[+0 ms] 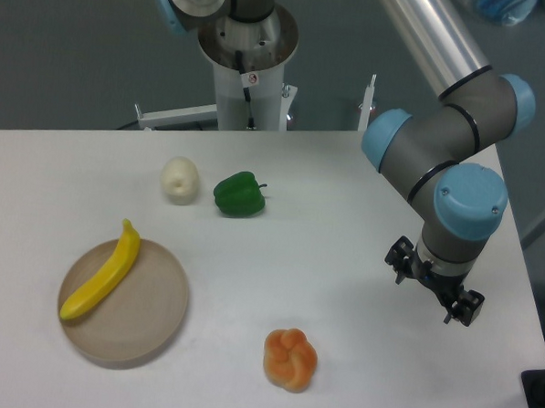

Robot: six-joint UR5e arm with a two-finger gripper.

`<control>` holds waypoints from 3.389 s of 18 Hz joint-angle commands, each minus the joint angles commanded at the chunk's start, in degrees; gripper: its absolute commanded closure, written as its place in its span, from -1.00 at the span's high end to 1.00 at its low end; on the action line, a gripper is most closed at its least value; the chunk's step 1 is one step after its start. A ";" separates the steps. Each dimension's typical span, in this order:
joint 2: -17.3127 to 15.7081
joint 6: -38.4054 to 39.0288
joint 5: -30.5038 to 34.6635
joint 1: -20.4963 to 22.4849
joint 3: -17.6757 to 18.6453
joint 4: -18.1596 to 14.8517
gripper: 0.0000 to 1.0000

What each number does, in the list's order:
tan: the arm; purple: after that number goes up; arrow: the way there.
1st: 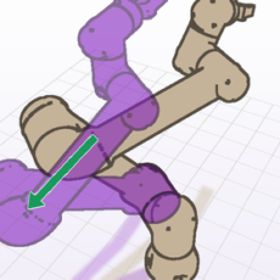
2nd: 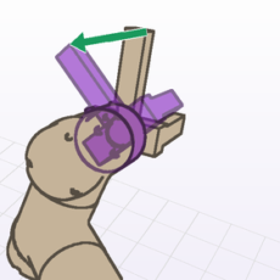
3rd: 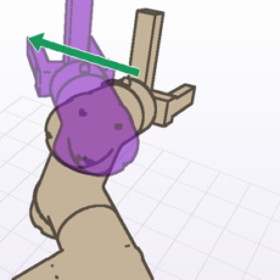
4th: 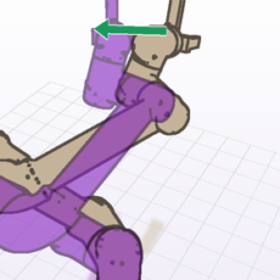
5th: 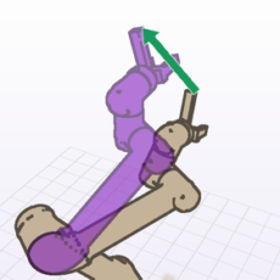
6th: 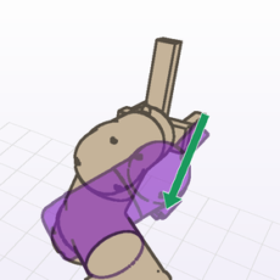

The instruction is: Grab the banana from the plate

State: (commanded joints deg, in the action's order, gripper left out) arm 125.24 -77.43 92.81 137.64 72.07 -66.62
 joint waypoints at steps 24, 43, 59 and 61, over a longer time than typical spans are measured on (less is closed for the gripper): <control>-8.09 34.78 -3.25 -24.94 11.60 0.26 1.00; -1.49 53.88 -5.36 -40.43 20.74 15.56 1.00; -10.19 47.48 -4.66 -29.29 19.87 13.37 -1.00; -10.28 43.61 -4.66 -25.77 19.69 13.01 -1.00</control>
State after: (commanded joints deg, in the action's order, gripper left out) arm 114.96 -33.82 88.15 111.87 91.76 -53.61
